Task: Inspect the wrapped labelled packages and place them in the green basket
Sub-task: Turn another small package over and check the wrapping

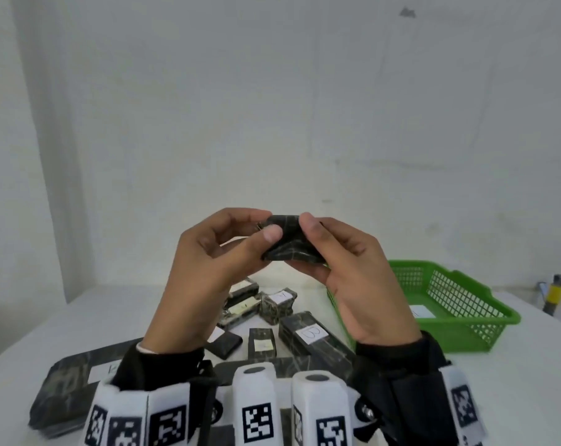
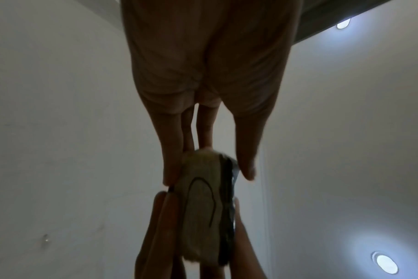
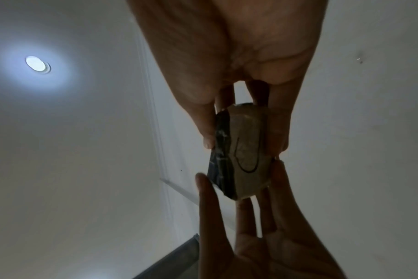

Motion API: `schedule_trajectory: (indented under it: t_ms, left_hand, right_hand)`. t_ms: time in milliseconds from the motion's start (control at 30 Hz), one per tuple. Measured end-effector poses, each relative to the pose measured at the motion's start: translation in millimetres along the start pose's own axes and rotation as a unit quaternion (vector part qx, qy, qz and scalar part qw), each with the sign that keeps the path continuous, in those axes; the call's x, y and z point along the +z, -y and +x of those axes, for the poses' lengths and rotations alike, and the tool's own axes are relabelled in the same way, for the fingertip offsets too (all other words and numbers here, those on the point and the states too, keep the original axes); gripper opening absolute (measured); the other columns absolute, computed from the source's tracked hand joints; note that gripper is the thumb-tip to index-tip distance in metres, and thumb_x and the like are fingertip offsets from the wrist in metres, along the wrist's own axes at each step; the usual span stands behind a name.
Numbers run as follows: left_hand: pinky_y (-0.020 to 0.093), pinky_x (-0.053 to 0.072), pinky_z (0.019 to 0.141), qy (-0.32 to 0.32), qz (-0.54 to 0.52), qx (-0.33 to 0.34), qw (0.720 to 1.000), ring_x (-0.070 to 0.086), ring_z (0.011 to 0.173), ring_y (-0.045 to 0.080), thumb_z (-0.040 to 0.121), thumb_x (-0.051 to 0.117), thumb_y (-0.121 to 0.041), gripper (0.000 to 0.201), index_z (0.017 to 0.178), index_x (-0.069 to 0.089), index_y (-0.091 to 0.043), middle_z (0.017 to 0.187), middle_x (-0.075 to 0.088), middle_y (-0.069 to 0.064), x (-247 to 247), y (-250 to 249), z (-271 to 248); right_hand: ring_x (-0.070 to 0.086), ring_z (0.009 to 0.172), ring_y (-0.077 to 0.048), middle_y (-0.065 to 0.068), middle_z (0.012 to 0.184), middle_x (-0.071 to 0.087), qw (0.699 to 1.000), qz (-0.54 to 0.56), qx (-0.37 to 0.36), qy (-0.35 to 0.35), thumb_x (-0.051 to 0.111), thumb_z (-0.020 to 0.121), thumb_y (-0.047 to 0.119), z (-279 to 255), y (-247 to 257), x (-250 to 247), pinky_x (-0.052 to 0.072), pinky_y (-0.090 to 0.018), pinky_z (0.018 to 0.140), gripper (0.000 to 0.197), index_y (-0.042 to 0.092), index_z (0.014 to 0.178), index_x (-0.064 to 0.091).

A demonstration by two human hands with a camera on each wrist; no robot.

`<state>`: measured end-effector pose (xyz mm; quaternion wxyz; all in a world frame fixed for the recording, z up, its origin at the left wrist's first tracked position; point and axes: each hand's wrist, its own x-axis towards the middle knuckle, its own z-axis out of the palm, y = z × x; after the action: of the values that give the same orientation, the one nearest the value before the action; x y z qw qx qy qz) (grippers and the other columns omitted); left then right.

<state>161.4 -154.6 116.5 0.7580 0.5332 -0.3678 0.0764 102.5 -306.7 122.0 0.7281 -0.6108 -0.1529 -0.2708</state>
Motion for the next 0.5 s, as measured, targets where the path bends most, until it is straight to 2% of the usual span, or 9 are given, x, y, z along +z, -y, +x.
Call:
schedule_trajectory:
  t_ms: [67, 133, 267, 400, 500]
  left_hand:
    - [0.047, 0.057, 0.09, 0.036, 0.0, -0.011, 0.999, 0.074, 0.092, 0.028, 0.062, 0.081, -0.032, 0.036, 0.094, 0.076, -0.016, 0.099, 0.076, 0.011, -3.5, -0.1, 0.6]
    - [0.049, 0.057, 0.091, 0.045, 0.001, -0.014, 0.999, 0.074, 0.093, 0.032, 0.062, 0.081, -0.029, 0.041, 0.098, 0.075, -0.011, 0.1, 0.076, 0.013, -4.9, 1.5, 0.5]
    - [0.032, 0.06, 0.079, 0.022, -0.02, -0.018, 0.999, 0.074, 0.096, 0.028, 0.063, 0.079, -0.03, 0.04, 0.097, 0.076, -0.009, 0.101, 0.075, 0.015, -10.0, 6.3, 2.3]
    - [0.029, 0.058, 0.081, 0.044, -0.035, -0.037, 0.998, 0.073, 0.1, 0.025, 0.064, 0.078, -0.031, 0.041, 0.101, 0.076, -0.013, 0.107, 0.075, 0.013, -7.8, 5.5, 1.9]
    - [0.03, 0.059, 0.081, 0.043, -0.031, -0.029, 0.998, 0.074, 0.094, 0.023, 0.063, 0.084, -0.017, 0.037, 0.099, 0.075, -0.013, 0.103, 0.075, 0.012, -3.7, 4.6, 1.8]
  right_hand:
    - [0.073, 0.091, -0.022, -0.013, 0.094, 0.076, 1.0, 0.019, -0.005, 0.001, 0.063, 0.081, 0.029, 2.3, -0.6, -3.1, 0.058, -0.029, 0.079, 0.031, 0.005, 0.095, 0.076]
    - [0.073, 0.09, -0.022, -0.014, 0.095, 0.076, 1.0, 0.026, 0.001, 0.011, 0.062, 0.082, 0.027, 3.5, -0.8, -7.6, 0.058, -0.028, 0.077, 0.03, 0.004, 0.096, 0.076]
    - [0.07, 0.102, -0.021, -0.014, 0.106, 0.074, 0.999, 0.005, 0.031, 0.039, 0.063, 0.079, 0.033, 3.8, -4.8, -8.7, 0.057, -0.029, 0.085, 0.043, 0.003, 0.109, 0.072]
    - [0.07, 0.097, -0.02, -0.015, 0.103, 0.075, 1.0, 0.022, 0.019, 0.009, 0.063, 0.08, 0.026, 4.4, -7.6, -8.4, 0.058, -0.028, 0.079, 0.034, 0.006, 0.105, 0.073]
    - [0.07, 0.096, -0.02, -0.015, 0.102, 0.075, 1.0, 0.024, 0.016, 0.007, 0.062, 0.081, 0.026, 3.9, -5.5, -9.6, 0.058, -0.028, 0.08, 0.033, 0.006, 0.105, 0.073]
